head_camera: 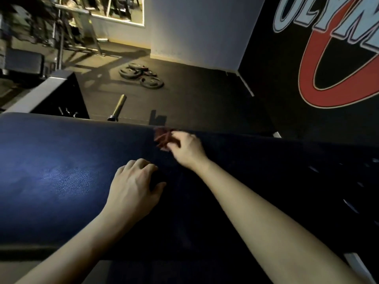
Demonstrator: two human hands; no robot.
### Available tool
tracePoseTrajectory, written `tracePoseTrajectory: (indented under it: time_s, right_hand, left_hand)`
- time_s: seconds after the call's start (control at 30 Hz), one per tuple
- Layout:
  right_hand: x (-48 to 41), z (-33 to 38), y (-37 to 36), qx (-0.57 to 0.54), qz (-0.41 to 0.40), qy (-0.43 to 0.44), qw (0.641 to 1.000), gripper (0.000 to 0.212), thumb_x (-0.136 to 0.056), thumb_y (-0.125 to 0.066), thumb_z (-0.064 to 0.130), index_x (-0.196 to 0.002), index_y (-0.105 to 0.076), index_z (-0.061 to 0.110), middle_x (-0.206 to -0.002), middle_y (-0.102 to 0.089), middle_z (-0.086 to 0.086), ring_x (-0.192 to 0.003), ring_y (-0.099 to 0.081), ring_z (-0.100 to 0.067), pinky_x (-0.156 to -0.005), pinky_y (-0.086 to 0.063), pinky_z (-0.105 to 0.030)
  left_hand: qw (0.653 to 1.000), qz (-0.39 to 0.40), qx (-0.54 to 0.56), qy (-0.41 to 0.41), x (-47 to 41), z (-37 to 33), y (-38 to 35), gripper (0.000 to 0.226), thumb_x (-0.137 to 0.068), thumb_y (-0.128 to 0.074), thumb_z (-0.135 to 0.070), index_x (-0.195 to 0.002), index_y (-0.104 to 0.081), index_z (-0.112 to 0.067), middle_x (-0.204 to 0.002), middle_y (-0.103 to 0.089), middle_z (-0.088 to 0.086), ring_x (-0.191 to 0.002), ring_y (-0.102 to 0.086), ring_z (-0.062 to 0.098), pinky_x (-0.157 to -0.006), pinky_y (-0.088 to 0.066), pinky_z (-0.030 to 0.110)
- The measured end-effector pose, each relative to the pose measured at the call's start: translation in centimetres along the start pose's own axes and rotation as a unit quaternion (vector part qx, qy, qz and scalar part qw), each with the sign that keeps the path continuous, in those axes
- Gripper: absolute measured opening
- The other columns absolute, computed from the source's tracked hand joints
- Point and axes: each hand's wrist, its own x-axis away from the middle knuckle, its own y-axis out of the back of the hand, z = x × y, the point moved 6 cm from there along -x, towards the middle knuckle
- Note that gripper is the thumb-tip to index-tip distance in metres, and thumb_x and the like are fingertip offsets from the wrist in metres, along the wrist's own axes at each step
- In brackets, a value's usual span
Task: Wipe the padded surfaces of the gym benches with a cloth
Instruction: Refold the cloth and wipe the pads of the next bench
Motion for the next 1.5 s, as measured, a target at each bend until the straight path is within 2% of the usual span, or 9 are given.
tracePoseTrajectory:
  time_s: [0.17, 0.4, 0.73, 0.97, 1.17, 1.23, 1.33, 1.4, 1.5]
  right_hand:
    - [8.3, -0.7, 2.0, 0.031, 0.107, 0.163, 0.98, 0.043, -0.089, -0.063, 0.029, -0.131, -0.064, 0.018, -0.135, -0.065, 0.002, -0.127, -0.058, -0.012, -0.11, -0.043, -0.027]
    - [-1.2, -5.2, 3.2, 0.063, -0.024, -0.079, 0.995, 0.016, -0.1, -0.058, 0.025, -0.109, -0.06, 0.011, -0.122, -0.061, -0.008, -0.115, -0.059, -0.033, -0.09, -0.045, -0.037]
    - [14.2, 0.8, 2.3, -0.027, 0.105, 0.212, 0.971, 0.039, -0.094, -0.064, 0.022, -0.132, -0.061, 0.017, -0.131, -0.066, -0.002, -0.119, -0.061, -0.018, -0.104, -0.048, -0.032]
    - [25.0, -4.8, 8.0, -0.008, 0.151, 0.245, 0.958, 0.041, -0.099, -0.061, 0.026, -0.14, -0.057, 0.02, -0.135, -0.064, 0.004, -0.125, -0.057, -0.009, -0.109, -0.043, -0.025]
    - [30.8, -12.7, 14.5, -0.099, 0.139, 0.098, 0.98, 0.008, -0.102, -0.058, 0.027, -0.096, -0.063, 0.031, -0.087, -0.066, 0.007, -0.08, -0.064, -0.008, -0.073, -0.055, -0.034]
    - [32.3, -15.6, 16.6, -0.193, 0.131, 0.007, 0.972, 0.014, -0.102, -0.058, 0.03, -0.096, -0.067, 0.022, -0.093, -0.071, -0.003, -0.087, -0.07, -0.019, -0.083, -0.059, -0.047]
    - [34.8, -18.8, 19.1, -0.339, 0.15, -0.103, 0.923, 0.022, -0.104, -0.057, 0.029, -0.112, -0.071, 0.015, -0.108, -0.076, -0.009, -0.103, -0.073, -0.025, -0.098, -0.056, -0.05]
    - [36.3, -19.8, 20.6, -0.385, 0.169, -0.145, 0.896, 0.027, -0.104, -0.056, 0.029, -0.117, -0.071, 0.011, -0.111, -0.075, -0.012, -0.105, -0.073, -0.026, -0.101, -0.054, -0.05]
    - [37.5, -20.7, 22.5, -0.421, 0.186, -0.175, 0.87, 0.041, -0.104, -0.055, 0.038, -0.117, -0.07, 0.002, -0.113, -0.073, -0.02, -0.108, -0.071, -0.033, -0.102, -0.053, -0.051]
  left_hand:
    - [0.999, -0.043, 0.024, -0.019, 1.1, 0.2, 0.5, 0.022, -0.082, -0.07, -0.047, -0.091, -0.071, -0.027, -0.091, -0.059, -0.008, -0.085, -0.059, 0.021, -0.072, -0.044, 0.036]
    - [1.0, -0.03, 0.009, -0.002, 3.2, -0.1, 0.9, 0.021, -0.083, -0.073, -0.047, -0.097, -0.071, -0.032, -0.1, -0.062, -0.013, -0.094, -0.06, 0.018, -0.081, -0.047, 0.036]
    - [0.988, -0.097, 0.054, 0.112, 7.9, -2.5, 1.7, 0.015, -0.084, -0.064, -0.028, -0.092, -0.074, -0.02, -0.094, -0.067, -0.006, -0.091, -0.061, 0.021, -0.077, -0.049, 0.038]
    - [0.978, -0.119, 0.12, 0.12, 12.1, -10.1, 0.1, 0.014, -0.085, -0.068, -0.014, -0.089, -0.07, -0.027, -0.089, -0.058, -0.018, -0.088, -0.052, 0.003, -0.071, -0.036, 0.017]
    - [0.973, -0.111, 0.198, 0.051, 13.2, -20.3, -2.0, 0.021, -0.084, -0.072, -0.008, -0.096, -0.074, -0.025, -0.097, -0.067, -0.018, -0.095, -0.065, 0.01, -0.081, -0.049, 0.031]
    - [0.947, -0.094, 0.304, 0.042, 13.1, -23.4, -2.6, 0.018, -0.088, -0.075, -0.016, -0.101, -0.074, -0.029, -0.101, -0.072, -0.016, -0.098, -0.068, 0.004, -0.086, -0.056, 0.033]
    - [0.888, 0.067, 0.454, 0.004, 12.6, -29.3, -3.9, 0.043, -0.084, -0.08, -0.043, -0.125, -0.066, -0.041, -0.123, -0.069, -0.016, -0.116, -0.066, 0.006, -0.097, -0.057, 0.037]
    - [0.874, 0.168, 0.454, -0.03, 12.4, -32.9, -4.5, 0.065, -0.074, -0.084, -0.047, -0.134, -0.058, -0.048, -0.129, -0.064, -0.02, -0.119, -0.062, 0.001, -0.096, -0.058, 0.034]
    - [0.899, 0.203, 0.377, -0.087, 11.1, -36.7, -4.9, 0.064, -0.076, -0.087, -0.042, -0.134, -0.059, -0.043, -0.125, -0.062, -0.022, -0.113, -0.063, -0.003, -0.092, -0.06, 0.031]
